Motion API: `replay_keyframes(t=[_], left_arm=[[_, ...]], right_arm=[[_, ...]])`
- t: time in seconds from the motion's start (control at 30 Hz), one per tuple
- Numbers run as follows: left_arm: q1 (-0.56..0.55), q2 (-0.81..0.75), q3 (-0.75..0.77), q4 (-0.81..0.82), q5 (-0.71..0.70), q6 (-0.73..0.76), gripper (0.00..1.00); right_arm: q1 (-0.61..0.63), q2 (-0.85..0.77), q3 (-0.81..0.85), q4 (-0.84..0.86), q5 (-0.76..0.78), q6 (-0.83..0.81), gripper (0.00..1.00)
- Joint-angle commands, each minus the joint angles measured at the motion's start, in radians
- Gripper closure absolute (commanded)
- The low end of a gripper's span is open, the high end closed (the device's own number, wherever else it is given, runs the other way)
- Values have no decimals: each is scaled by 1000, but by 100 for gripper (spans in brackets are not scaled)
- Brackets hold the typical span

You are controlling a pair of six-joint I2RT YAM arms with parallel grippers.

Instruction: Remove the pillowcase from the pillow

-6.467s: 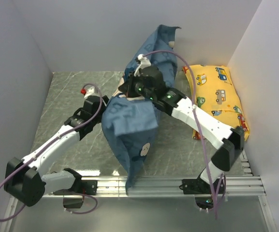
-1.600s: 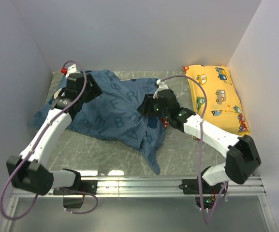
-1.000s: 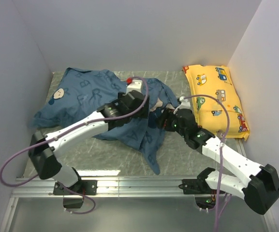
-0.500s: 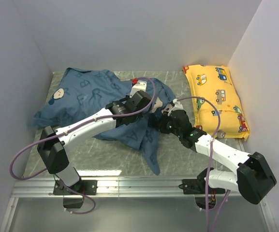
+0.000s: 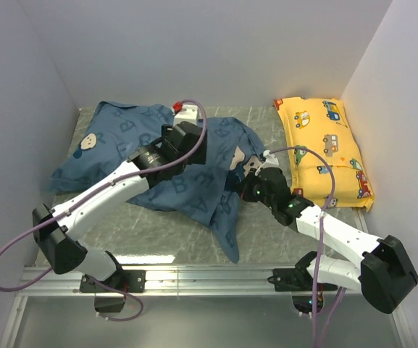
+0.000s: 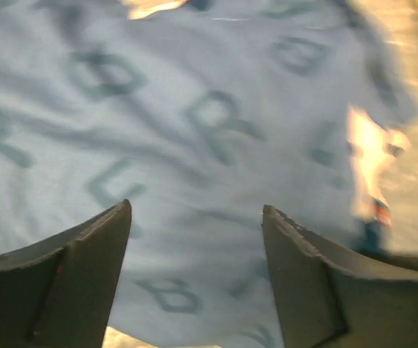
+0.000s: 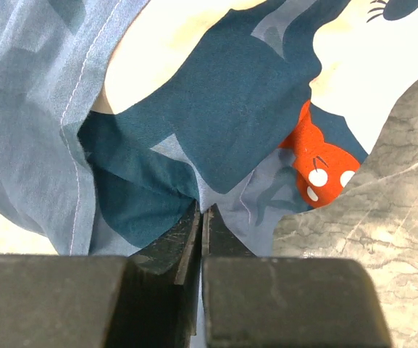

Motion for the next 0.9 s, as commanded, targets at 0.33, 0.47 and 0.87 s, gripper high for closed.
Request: replay_keyframes(t=[0.33, 0.47, 0.87], left_arm=[[-161, 167, 66, 29, 4, 49, 14], [-164, 188, 74, 25, -36, 35, 32], [-135, 99, 68, -36, -154, 12, 100]], right_arm=[[-7, -8, 14, -18, 28, -21, 100], [-7, -6, 16, -24, 34, -24, 100], [-8, -20, 5, -87, 131, -43, 100]])
